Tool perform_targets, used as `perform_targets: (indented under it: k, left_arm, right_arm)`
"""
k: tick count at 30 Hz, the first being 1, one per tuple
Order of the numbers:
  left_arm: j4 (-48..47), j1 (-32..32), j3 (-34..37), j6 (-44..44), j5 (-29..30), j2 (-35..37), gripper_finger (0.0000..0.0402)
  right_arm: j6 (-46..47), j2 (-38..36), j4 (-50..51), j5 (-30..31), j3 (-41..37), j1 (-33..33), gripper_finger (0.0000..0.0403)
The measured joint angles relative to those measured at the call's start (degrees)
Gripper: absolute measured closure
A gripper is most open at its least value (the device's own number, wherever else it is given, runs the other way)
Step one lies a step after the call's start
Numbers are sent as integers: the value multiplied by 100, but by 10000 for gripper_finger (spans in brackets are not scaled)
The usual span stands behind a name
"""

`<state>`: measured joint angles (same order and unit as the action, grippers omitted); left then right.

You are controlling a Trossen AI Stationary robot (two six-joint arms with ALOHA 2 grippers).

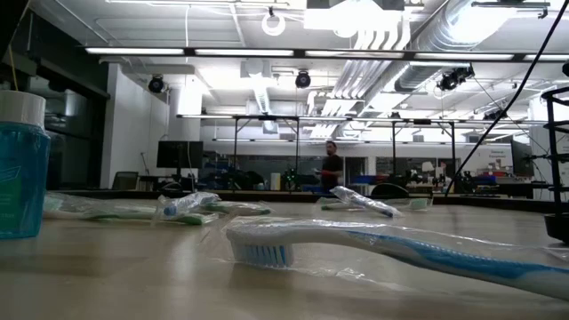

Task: Pick & Place toothbrushing station
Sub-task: Put the top blue mouthwash into the middle section of the of the black wire organizer

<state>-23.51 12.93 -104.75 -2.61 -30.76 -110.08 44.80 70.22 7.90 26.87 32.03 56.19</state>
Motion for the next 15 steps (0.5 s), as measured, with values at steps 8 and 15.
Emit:
perform_targets:
  k: [8, 15]
  left_arm:
    - [0, 0, 0, 0, -2, 0, 188]
    - [0, 1, 0, 0, -2, 0, 188]
  right_arm:
    - [-2, 116, -28, -18, 4, 1, 291]
    - [-49, 170, -96, -50, 7, 1, 291]
